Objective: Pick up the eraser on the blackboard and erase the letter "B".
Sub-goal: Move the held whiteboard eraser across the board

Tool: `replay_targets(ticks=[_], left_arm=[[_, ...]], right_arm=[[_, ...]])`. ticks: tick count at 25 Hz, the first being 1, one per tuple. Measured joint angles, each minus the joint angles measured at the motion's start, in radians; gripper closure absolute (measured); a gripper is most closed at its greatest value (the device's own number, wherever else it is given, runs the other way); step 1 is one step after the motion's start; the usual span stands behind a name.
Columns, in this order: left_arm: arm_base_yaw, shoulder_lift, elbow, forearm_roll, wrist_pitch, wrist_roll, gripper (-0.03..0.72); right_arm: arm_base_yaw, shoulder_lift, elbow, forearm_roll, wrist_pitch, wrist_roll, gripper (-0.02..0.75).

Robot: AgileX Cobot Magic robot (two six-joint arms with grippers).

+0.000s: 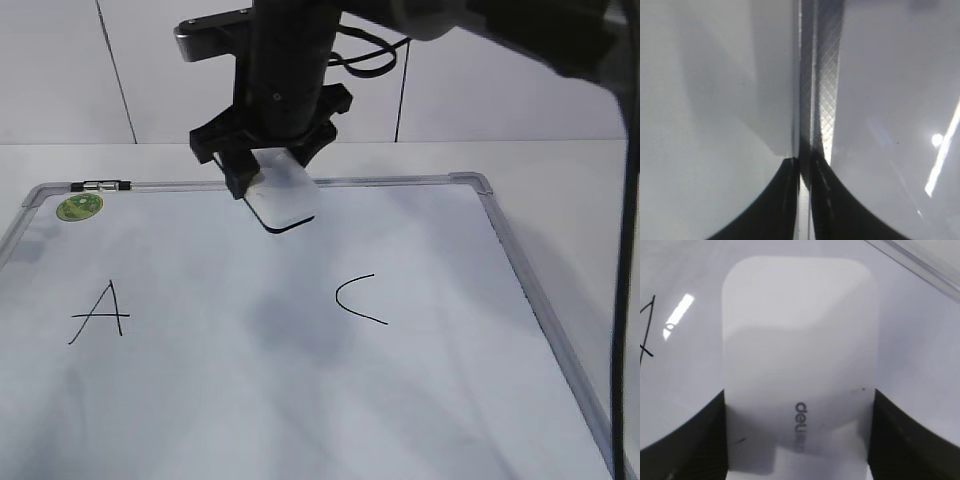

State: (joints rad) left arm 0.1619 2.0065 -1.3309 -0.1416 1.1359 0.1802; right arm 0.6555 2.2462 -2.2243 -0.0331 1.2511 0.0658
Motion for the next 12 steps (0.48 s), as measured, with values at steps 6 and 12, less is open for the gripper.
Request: replay_targets(ticks=[6, 12], left_arm=[[0.000, 0.000, 0.000, 0.000, 0.000, 0.000, 0.621], [0.000, 0.000, 0.000, -0.002, 0.000, 0.000, 0.621]], right_arm=[[-0.054, -0.116, 0.133, -0.051, 0.000, 0.000, 0.225], [-0.117, -0.216, 0.249, -0.058, 0.000, 0.011, 0.225]])
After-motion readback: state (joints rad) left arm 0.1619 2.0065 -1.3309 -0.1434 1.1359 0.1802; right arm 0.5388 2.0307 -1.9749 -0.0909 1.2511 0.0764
